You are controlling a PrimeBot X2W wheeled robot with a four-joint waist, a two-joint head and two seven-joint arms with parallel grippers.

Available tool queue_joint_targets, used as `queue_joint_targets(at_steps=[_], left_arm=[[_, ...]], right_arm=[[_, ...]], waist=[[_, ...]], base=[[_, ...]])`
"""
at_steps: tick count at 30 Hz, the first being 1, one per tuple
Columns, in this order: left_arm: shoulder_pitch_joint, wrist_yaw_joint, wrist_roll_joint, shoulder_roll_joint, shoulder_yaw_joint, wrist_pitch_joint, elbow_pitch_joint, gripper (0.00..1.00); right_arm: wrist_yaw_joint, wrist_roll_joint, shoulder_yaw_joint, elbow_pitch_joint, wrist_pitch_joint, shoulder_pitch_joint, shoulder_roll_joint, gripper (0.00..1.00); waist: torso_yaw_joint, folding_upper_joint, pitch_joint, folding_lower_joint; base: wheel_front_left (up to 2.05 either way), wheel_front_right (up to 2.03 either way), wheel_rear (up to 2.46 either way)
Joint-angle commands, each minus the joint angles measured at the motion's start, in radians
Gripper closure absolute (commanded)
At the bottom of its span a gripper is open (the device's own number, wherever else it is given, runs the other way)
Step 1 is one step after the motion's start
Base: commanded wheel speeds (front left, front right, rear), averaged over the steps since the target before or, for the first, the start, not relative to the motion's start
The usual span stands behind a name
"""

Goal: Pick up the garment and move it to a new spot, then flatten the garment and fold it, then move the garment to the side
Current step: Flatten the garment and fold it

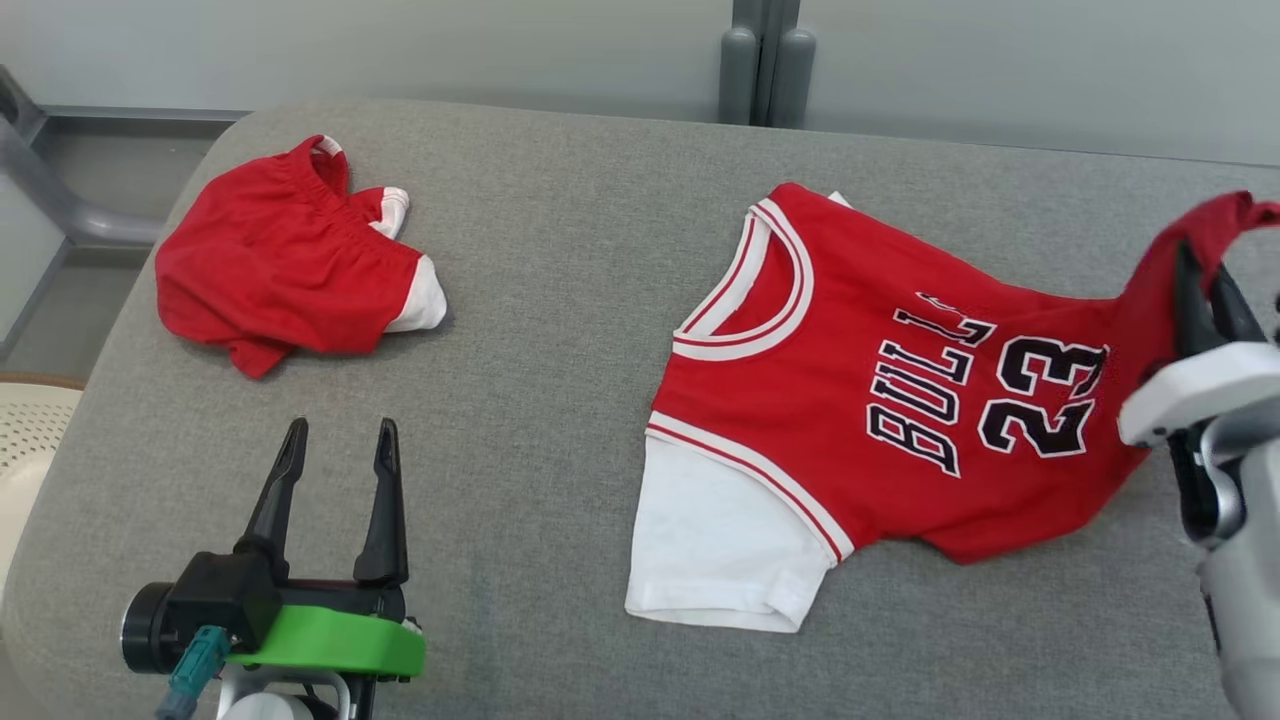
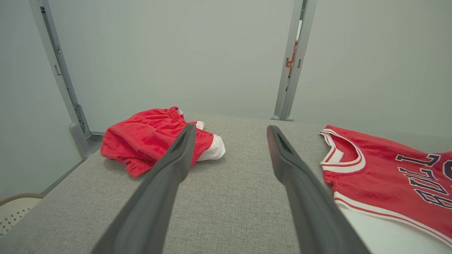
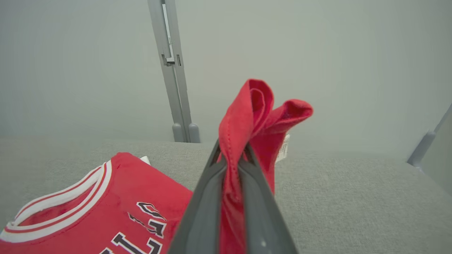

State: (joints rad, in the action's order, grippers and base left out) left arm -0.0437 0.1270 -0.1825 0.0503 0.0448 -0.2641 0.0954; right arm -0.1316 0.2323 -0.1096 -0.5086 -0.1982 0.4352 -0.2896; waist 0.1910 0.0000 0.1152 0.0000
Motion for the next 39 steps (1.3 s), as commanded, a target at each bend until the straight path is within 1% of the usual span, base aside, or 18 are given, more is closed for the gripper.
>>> queue_joint_targets(at_steps=[1,4,6,7,8,9,11,14,18,23,28,32,39], left_arm=[[-0.008,-0.002,-0.003,0.001,0.004,0.000,0.003,0.00],[-0.016,-0.003,-0.009,0.001,0.014,0.000,0.011,0.00],[-0.023,-0.002,-0.014,0.001,0.021,0.000,0.017,0.00],[-0.024,-0.003,-0.014,0.001,0.025,0.000,0.020,0.00],[-0.024,-0.004,-0.017,0.001,0.029,0.000,0.022,0.00],[-0.025,-0.005,-0.019,0.001,0.033,0.000,0.024,0.00],[-0.026,-0.008,-0.021,0.001,0.037,0.000,0.026,0.00],[-0.020,-0.012,-0.022,0.001,0.035,0.000,0.025,0.00],[-0.013,-0.014,-0.022,0.001,0.027,0.000,0.018,0.00],[-0.022,-0.012,-0.011,0.001,0.027,0.000,0.011,0.00],[-0.034,-0.008,-0.005,0.001,0.030,0.000,-0.001,0.00],[-0.043,-0.006,-0.001,0.001,0.033,0.000,-0.001,0.00],[-0.059,-0.004,-0.002,0.001,0.041,0.000,-0.001,0.00]], right_arm=[[0.002,-0.013,0.030,-0.018,0.004,0.045,0.013,1.00],[0.002,-0.022,0.091,-0.086,0.011,0.130,0.047,1.00],[0.002,-0.033,0.129,-0.157,0.007,0.187,0.062,1.00],[0.002,-0.029,0.145,-0.193,-0.004,0.216,0.074,0.63],[0.002,-0.029,0.162,-0.232,-0.006,0.232,0.082,0.02],[0.002,-0.027,0.179,-0.273,-0.013,0.250,0.088,0.00],[0.002,-0.022,0.204,-0.336,-0.029,0.282,0.091,0.00],[0.002,-0.007,0.226,-0.397,-0.049,0.296,0.093,0.00],[0.002,0.017,0.229,-0.440,-0.064,0.283,0.055,0.00],[0.002,0.050,0.173,-0.431,-0.067,0.225,-0.014,0.00],[0.002,0.065,0.116,-0.459,-0.068,0.172,-0.056,0.00],[0.002,0.072,0.087,-0.503,-0.067,0.178,-0.062,0.00],[0.002,0.066,0.084,-0.593,-0.067,0.211,-0.044,0.00]], waist=[[0.018,0.0000,0.002,0.0000],[0.039,0.0000,0.005,0.0000],[0.053,0.0000,0.009,0.0000],[0.059,0.0000,0.011,0.0000],[0.065,0.0000,0.012,0.0000],[0.071,0.0000,0.013,0.0000],[0.077,0.0000,0.014,0.0000],[0.075,0.0000,0.014,0.0000],[0.058,0.0000,0.015,0.0000],[0.038,0.0000,0.021,0.0000],[0.035,0.0000,0.048,0.0000],[0.041,0.0000,0.074,0.0000],[0.060,0.0000,0.103,0.0000]], base=[[0.00,0.00,0.00],[0.00,0.00,0.00],[0.00,0.00,0.00],[0.00,0.00,0.00],[0.00,0.00,0.00],[0.00,0.00,0.00],[0.00,0.00,0.00],[0.00,0.00,0.00],[0.00,0.00,0.00],[0.00,0.00,0.00],[0.00,0.00,0.00],[0.00,0.00,0.00],[0.00,0.00,0.00]])
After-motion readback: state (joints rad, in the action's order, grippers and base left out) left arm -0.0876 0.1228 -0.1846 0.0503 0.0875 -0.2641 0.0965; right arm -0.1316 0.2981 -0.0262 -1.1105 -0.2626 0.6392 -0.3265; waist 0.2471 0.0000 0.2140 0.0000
